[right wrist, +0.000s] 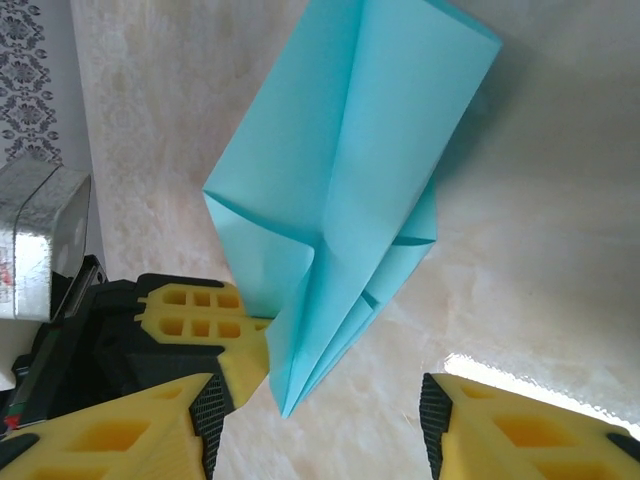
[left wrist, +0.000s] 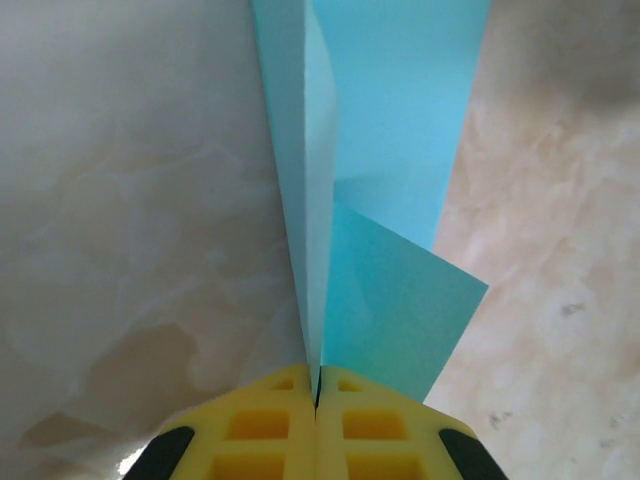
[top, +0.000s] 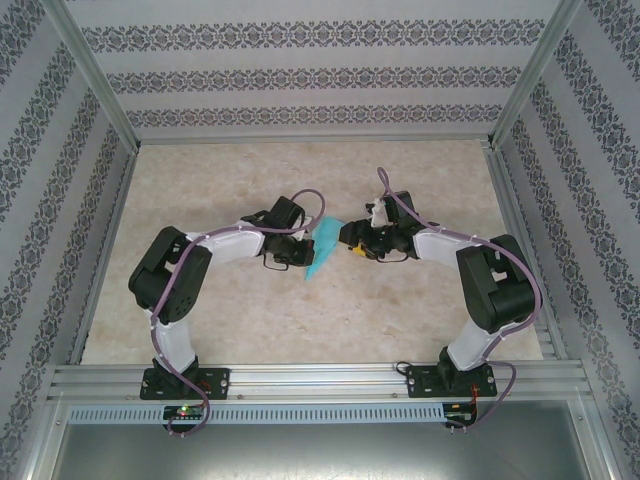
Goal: Fold a paper plane with a square sheet of paper (pick it up from the middle)
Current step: Turn over a paper plane at the center of the table.
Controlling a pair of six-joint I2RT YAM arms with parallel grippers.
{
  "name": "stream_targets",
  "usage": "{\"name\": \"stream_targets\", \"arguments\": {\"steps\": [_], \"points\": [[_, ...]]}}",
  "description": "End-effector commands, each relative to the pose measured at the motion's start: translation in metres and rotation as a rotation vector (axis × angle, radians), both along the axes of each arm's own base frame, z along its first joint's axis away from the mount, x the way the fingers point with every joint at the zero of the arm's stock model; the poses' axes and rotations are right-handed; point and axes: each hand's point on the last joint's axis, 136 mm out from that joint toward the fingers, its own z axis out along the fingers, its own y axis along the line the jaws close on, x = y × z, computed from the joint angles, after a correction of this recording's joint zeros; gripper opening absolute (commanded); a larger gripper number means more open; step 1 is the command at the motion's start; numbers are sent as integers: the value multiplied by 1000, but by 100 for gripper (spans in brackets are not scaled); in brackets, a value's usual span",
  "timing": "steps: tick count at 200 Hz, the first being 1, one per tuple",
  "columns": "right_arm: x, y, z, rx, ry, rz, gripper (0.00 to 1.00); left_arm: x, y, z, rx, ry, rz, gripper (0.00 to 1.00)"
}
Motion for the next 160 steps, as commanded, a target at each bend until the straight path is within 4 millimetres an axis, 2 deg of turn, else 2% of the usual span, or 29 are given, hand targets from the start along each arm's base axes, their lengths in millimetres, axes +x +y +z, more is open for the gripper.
{"name": "stream_targets", "arguments": {"steps": [1, 47, 95, 121, 160], "points": [[2, 6, 10, 23, -27, 11, 57, 5, -14, 37, -157, -28, 3, 6], [-8, 1, 44, 59, -85, 19, 59, 5, -22, 80, -277, -69, 16, 6], [-22, -13, 76, 99, -154, -23, 62, 2, -28, 110, -395, -87, 38, 6], [-28, -10, 91, 162, -173, -29, 65, -1, -33, 115, -464, -77, 54, 7], [-35, 2, 91, 180, -166, -13, 68, -3, -35, 118, -509, -70, 56, 7]]}}
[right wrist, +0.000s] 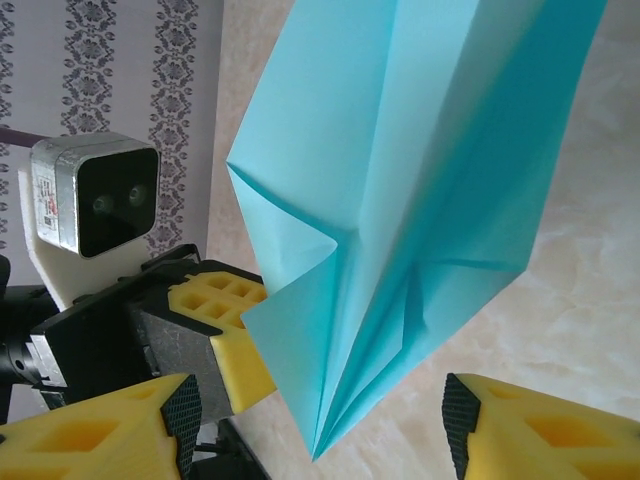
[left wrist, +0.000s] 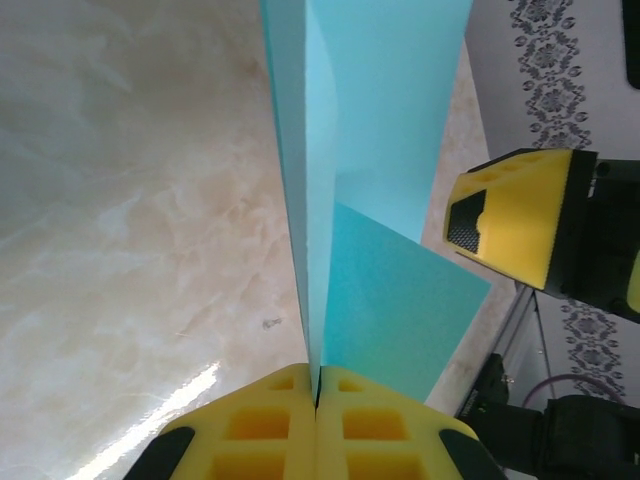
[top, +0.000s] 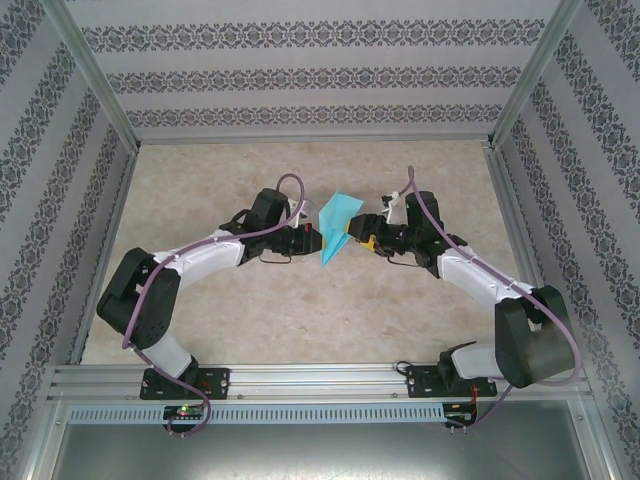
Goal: Fold a paper plane with a square sheet of paper (pick it up from the middle)
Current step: Turn over a paper plane at the center of the table.
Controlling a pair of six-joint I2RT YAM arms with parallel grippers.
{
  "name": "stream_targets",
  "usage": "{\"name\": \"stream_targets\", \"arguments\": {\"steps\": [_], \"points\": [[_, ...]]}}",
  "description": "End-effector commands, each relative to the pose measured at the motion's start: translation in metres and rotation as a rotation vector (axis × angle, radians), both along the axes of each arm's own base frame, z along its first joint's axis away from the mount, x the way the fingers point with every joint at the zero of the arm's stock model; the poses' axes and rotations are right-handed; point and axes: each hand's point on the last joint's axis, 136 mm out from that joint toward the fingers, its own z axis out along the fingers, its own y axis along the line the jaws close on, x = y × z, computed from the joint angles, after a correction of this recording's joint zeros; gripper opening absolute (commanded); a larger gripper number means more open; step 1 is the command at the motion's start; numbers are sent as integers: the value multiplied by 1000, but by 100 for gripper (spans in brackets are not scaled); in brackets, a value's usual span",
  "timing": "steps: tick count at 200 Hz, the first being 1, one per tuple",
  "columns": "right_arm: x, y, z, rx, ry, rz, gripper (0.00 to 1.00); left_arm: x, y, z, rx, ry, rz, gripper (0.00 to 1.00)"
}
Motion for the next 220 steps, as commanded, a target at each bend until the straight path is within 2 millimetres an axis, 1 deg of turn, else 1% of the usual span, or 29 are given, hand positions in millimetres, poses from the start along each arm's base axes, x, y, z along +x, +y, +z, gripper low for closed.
{"name": "stream_targets", "arguments": {"steps": [1, 17, 45, 82, 128, 153, 169, 205, 220], "points": [[-6, 11, 7, 38, -8, 23, 68, 6, -2, 24, -88, -40, 10, 7], [-5, 18, 6, 42, -3, 37, 68, 5, -3, 24, -92, -40, 7, 7], [0, 21, -1, 41, 25, 35, 67, 3, -2, 23, -91, -38, 2, 7], [0, 13, -7, -33, 24, 5, 68, 3, 0, 20, -85, -37, 4, 7], [1, 23, -4, 25, 40, 28, 68, 2, -1, 18, -81, -35, -4, 7], [0, 26, 3, 55, 31, 34, 67, 2, -1, 16, -74, -32, -7, 7], [-2, 26, 6, 55, 31, 40, 67, 2, 0, 14, -64, -30, -7, 7], [-15, 17, -3, -5, 61, 34, 67, 3, 1, 16, -58, -39, -6, 7], [-17, 17, 2, 10, 56, 30, 67, 3, 1, 15, -57, -37, -10, 7]]}}
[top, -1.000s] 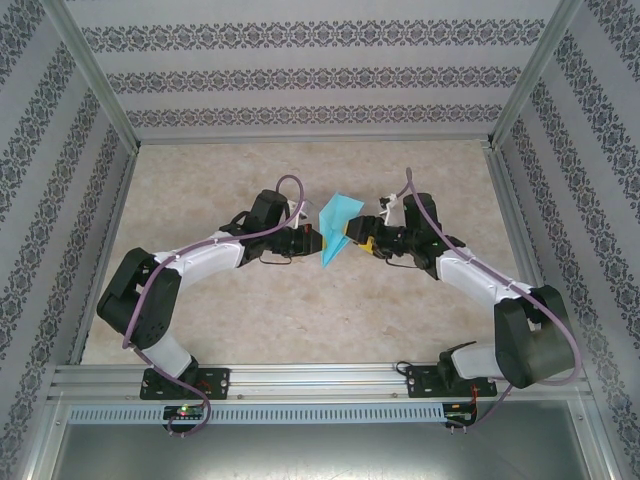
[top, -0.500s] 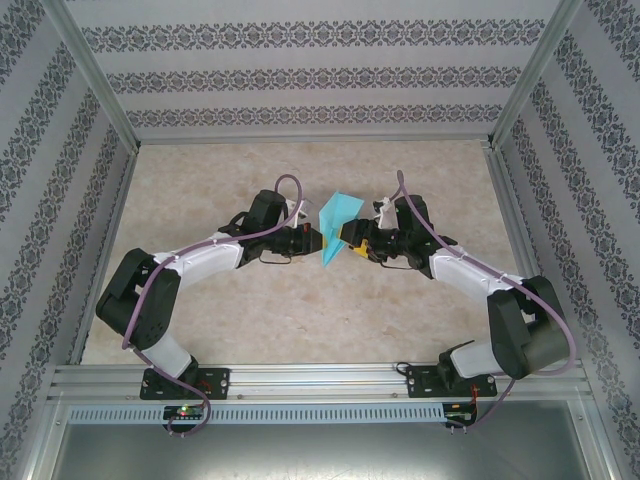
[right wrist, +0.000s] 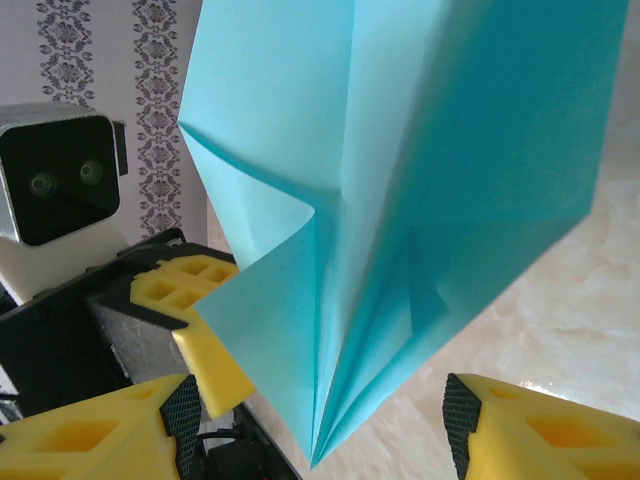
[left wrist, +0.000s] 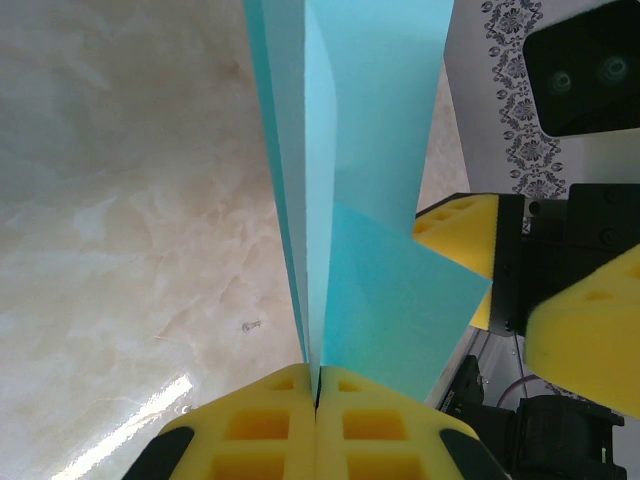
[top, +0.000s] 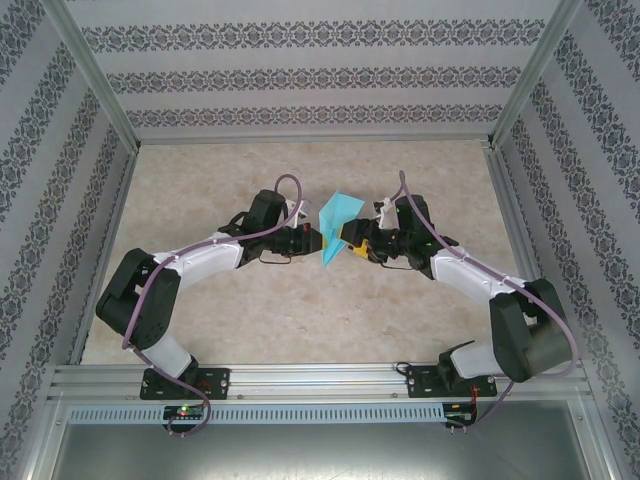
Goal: Fold a paper plane with a square sheet of paper (pick it up from the middle)
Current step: Turn over a paper plane at the center of the table.
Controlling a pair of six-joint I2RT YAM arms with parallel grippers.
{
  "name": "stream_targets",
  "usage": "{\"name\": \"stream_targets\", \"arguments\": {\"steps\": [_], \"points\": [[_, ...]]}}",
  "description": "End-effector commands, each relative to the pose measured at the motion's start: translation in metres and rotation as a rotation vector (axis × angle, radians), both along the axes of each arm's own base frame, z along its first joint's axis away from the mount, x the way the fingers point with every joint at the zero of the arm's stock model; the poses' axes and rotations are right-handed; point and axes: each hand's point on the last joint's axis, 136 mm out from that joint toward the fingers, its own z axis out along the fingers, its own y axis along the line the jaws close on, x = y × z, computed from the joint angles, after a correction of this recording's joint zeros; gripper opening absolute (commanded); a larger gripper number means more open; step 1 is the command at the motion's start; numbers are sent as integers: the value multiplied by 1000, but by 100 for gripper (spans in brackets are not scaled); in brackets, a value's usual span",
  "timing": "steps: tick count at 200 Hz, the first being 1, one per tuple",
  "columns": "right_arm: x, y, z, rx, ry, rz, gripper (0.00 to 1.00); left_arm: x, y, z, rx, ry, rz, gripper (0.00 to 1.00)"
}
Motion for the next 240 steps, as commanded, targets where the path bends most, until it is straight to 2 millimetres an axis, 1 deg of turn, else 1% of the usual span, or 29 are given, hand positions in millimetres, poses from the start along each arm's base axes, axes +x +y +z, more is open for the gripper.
{"name": "stream_targets", "arguments": {"steps": [1, 13, 28, 51, 63, 71, 116, 170, 192, 219, 240], "points": [[-8, 4, 14, 6, -37, 23, 67, 3, 2, 11, -12, -45, -12, 7], [-8, 6, 21, 21, -50, 24, 67, 3, 2, 11, -11, -46, -14, 7], [-6, 9, 23, 29, -51, 29, 67, 3, 2, 12, -14, -47, -15, 7], [-2, 17, 19, 53, -29, 46, 67, 4, 1, 13, -18, -48, -16, 7], [-1, 18, 13, 33, -14, 48, 66, 3, 2, 14, -18, -49, -15, 7], [0, 19, 12, 36, -13, 47, 66, 3, 2, 14, -18, -50, -14, 7], [2, 25, 22, 77, -31, 56, 65, 2, 1, 12, -17, -46, -20, 7], [5, 29, 15, 91, -6, 54, 62, 3, -1, 17, -36, -51, -24, 7], [6, 31, 20, 112, -13, 57, 61, 3, -1, 16, -36, -50, -25, 7], [7, 33, 20, 114, -13, 59, 60, 4, -2, 14, -41, -45, -23, 7], [7, 34, 12, 102, 5, 58, 59, 4, -3, 14, -46, -44, -23, 7]]}}
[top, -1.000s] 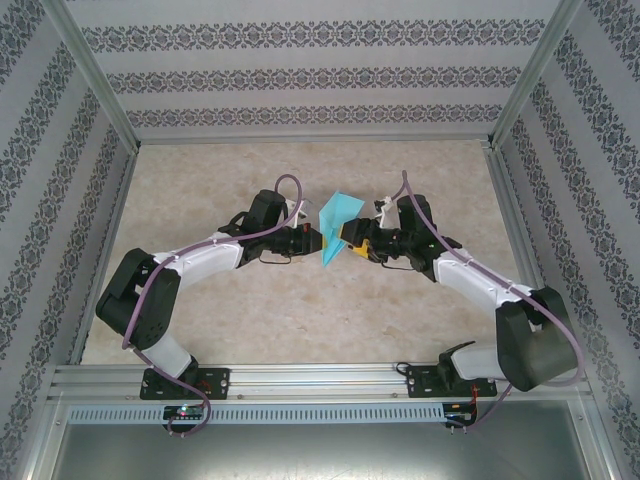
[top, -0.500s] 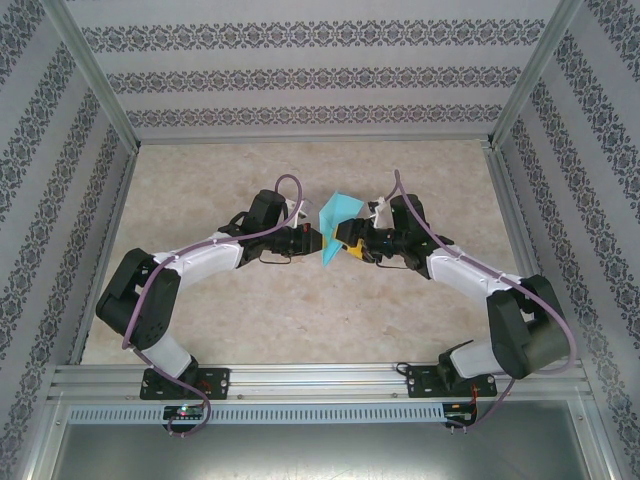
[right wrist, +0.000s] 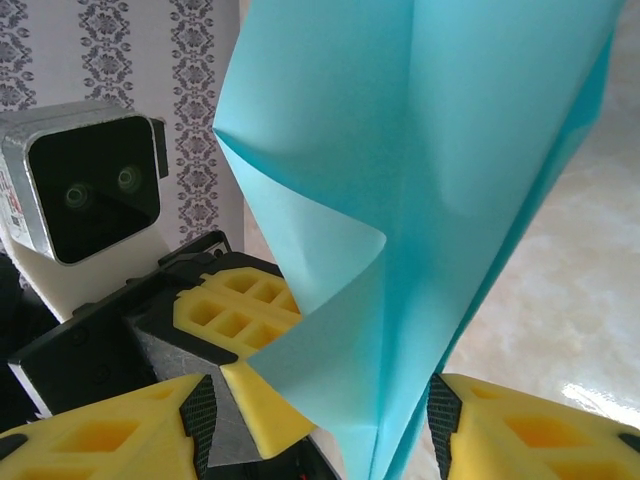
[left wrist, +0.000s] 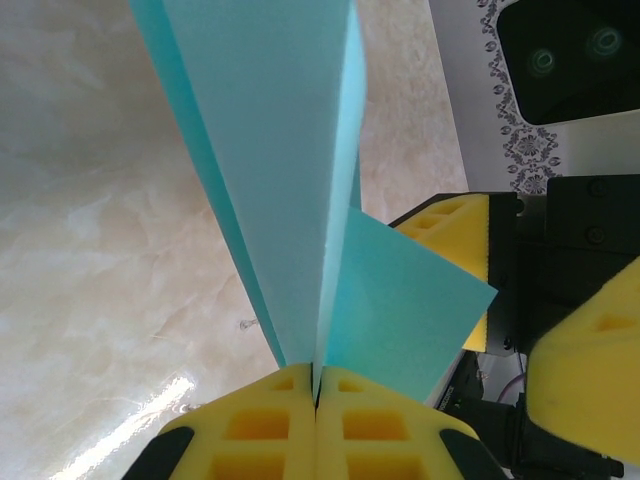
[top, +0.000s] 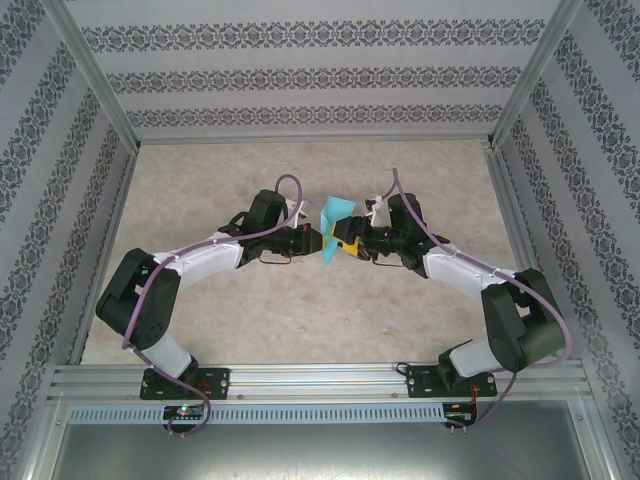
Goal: Fold a paper plane with a square sheet of paper (pick it up from the middle)
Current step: Turn over a paper plane at the center of the table.
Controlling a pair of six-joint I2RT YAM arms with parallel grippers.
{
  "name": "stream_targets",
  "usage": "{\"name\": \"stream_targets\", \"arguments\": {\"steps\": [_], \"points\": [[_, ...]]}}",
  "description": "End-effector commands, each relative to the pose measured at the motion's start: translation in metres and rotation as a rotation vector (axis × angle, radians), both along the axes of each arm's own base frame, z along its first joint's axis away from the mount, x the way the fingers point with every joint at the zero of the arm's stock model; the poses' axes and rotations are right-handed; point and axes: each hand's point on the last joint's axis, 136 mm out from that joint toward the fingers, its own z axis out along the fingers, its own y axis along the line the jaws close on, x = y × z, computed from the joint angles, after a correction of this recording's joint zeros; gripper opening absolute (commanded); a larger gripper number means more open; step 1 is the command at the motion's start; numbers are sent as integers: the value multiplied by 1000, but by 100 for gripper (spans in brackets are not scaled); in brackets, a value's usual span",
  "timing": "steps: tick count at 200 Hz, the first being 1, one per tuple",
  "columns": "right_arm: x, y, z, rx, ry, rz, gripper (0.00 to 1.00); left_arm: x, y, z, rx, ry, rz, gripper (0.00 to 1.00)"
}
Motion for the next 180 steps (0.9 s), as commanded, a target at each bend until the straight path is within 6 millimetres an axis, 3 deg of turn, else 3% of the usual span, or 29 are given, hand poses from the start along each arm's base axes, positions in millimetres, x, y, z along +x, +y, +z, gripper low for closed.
{"name": "stream_targets", "arguments": {"steps": [1, 100, 150, 180], "points": [[4, 9, 7, 21, -15, 21, 59, 6, -2, 14, -43, -40, -10, 7], [2, 1, -7, -34, 7, -2, 59, 7, 1, 13, -30, -58, 7, 7], [1, -37, -16, -251, -30, -79, 61, 2, 9, -19, 19, -6, 30, 7], [2, -45, -22, -277, -20, -90, 62, -2, 13, -43, 33, 37, 51, 7]]}}
